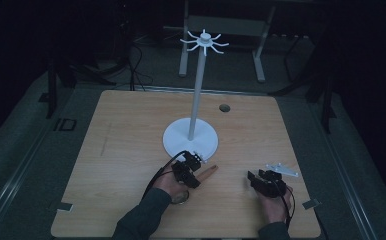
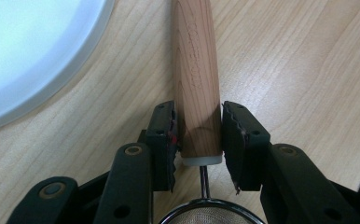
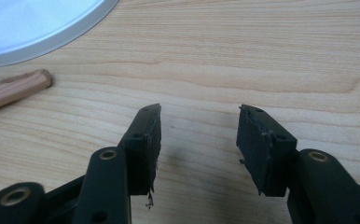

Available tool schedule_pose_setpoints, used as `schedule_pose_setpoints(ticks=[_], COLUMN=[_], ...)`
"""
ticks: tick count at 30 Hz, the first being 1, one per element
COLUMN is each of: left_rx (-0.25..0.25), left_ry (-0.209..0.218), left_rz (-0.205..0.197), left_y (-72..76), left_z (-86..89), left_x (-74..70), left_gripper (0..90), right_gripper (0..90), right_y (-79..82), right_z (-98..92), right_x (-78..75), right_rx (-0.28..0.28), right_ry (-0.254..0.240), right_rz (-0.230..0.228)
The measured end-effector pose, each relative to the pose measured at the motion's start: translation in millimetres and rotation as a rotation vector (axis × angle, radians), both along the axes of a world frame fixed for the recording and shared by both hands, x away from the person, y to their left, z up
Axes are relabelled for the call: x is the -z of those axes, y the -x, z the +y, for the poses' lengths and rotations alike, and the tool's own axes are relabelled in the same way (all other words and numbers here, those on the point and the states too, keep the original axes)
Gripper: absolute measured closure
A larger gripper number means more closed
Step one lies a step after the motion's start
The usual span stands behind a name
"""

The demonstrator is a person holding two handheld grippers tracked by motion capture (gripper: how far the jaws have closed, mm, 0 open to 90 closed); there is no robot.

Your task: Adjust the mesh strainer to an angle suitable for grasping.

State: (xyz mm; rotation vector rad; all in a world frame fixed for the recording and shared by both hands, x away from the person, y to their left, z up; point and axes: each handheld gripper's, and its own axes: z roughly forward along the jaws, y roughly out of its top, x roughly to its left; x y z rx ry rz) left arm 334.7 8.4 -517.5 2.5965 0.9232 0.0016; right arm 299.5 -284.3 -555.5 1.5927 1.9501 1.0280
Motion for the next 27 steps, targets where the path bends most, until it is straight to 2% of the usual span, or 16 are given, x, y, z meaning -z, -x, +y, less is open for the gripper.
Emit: schedule_pose_setpoints(ticks=[6, 12, 14, 21, 27], left_rx=[-0.020, -0.035, -0.046, -0.059, -0.098], left_ry=[-0.011, -0.024, -0.018, -0.017, 0.034], left_rz=[0.024, 0.067, 0.076, 0.053, 0.010], left_y=[-4.2, -7.4, -7.9, -7.4, -5.8], left_z=[0.2, 0.2, 0.5, 3.5, 13.5], left_x=[1.0, 5.4, 5.6, 5.2, -3.3], left_gripper=[66.5, 65.1, 64.9, 68.4, 68.4], right_gripper=[49.3, 49.2, 49.2, 49.3, 49.2], right_y=[-0.3, -0.3, -0.2, -0.2, -0.6], right_z=[0.3, 0.1, 0.0, 0.0, 0.4], right_x=[0.4, 0.3, 0.1, 0.0, 0.5], right_rx=[-0.002, 0.000, 0.001, 0.000, -0.003], right_ry=[0.002, -0.001, -0.001, -0.002, 0.004], right_rz=[0.001, 0.002, 0.002, 0.001, 0.002])
